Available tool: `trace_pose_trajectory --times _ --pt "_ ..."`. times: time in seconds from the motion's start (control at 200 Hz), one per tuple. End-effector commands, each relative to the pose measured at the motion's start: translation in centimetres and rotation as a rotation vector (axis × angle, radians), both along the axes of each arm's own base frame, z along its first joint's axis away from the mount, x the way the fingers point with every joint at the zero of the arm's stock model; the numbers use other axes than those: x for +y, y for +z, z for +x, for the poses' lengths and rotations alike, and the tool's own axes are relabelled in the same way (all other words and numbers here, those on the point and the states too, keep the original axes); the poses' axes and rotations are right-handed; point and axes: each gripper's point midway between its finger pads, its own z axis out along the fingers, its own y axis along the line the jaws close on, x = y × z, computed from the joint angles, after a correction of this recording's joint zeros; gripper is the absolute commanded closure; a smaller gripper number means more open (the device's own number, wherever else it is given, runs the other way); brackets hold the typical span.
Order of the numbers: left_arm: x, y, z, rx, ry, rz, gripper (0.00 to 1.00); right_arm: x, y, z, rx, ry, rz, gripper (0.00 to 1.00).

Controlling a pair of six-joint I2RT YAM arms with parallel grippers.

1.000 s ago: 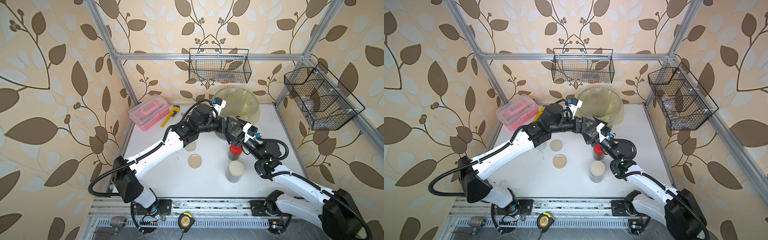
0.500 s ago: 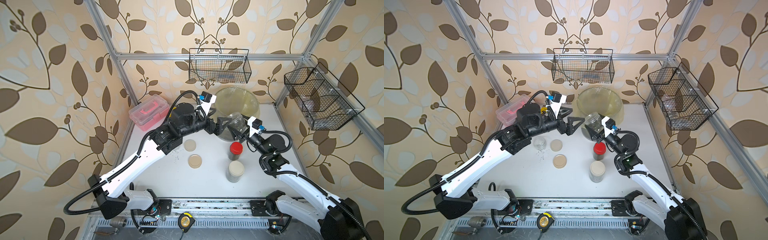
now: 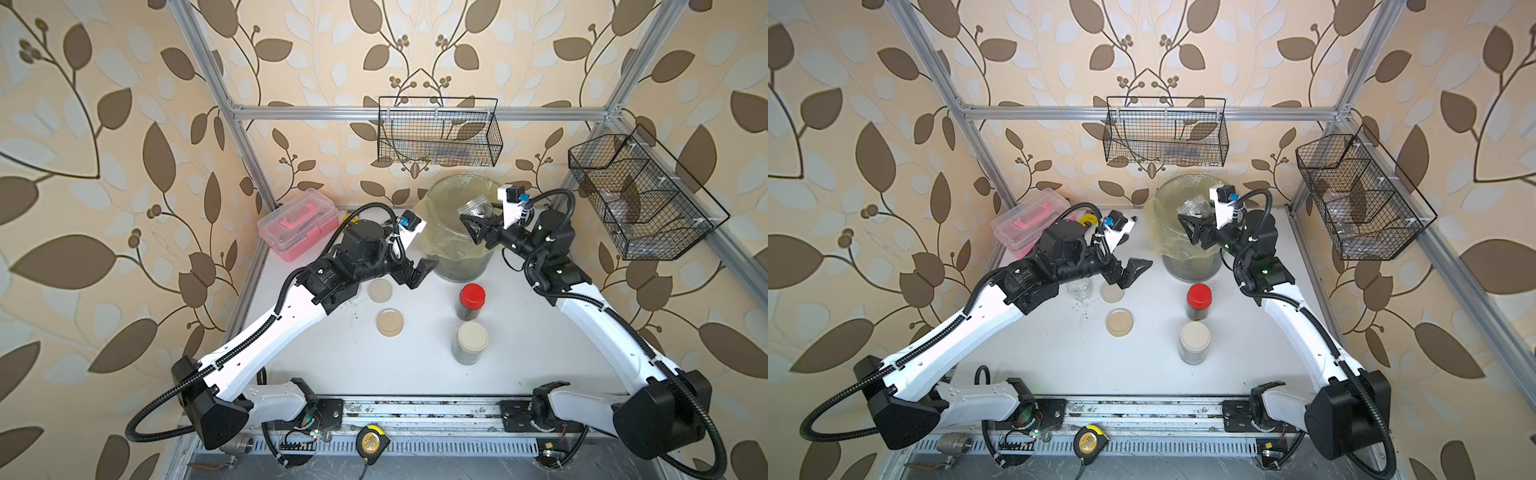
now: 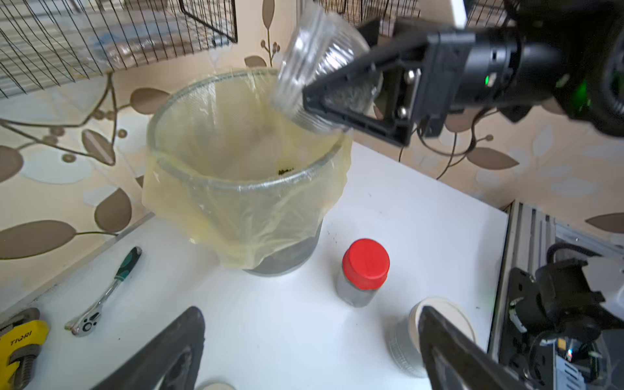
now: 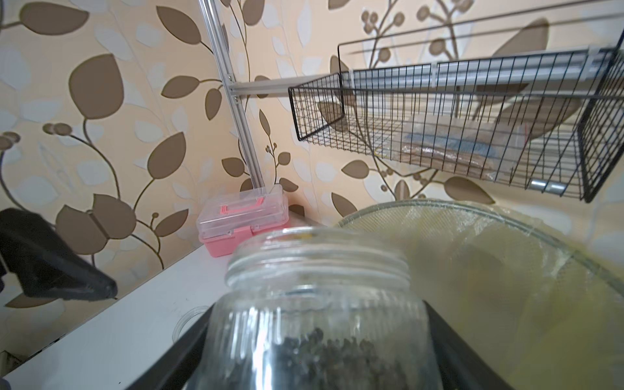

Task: Empty moldy tea leaves from jars
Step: Pour the moldy tea leaves from the jar into the trash bin.

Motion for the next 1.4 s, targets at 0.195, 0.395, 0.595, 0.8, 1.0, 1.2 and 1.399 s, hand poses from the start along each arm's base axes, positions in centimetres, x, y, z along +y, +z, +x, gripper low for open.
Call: trace_pose_trajectory --times 0.195,0.395,0.595,0.8,1.0,1.2,1.399 --pt "0.8 0.7 -1.0 -0.145 -0.043 0.009 0.01 -0.7 -1.0 3.3 0.267 -0.077 0.071 0.60" --pt "0.6 0.3 -1.7 -0.177 -0.076 0.010 0.01 -1.0 -3.1 6.1 0.440 -0.149 0.049 0.65" --pt "0.6 0.2 -1.9 -0.177 -0.081 0.015 0.01 -1.9 -4.3 7.9 0.541 -0.226 -0.013 0.65" --pt "0.7 0.6 -2.2 -0.184 -0.083 0.008 0.01 -2.6 -4.7 8.8 0.580 -0.271 -0.091 0.65" --pt "0.7 0.8 -2.3 -0.191 -0.082 0.001 0.01 -1.2 -3.4 8.4 0.529 -0.246 -0.091 0.65" --pt "0.8 0.9 -2.4 -0.202 -0.080 0.000 0.01 -1.4 -1.0 7.5 0.468 -0.252 -0.074 0.66" --pt "0.9 1.2 -2.5 -0.230 -0.081 -0.005 0.01 -2.0 1.0 5.8 0.432 -0.257 -0.082 0.67"
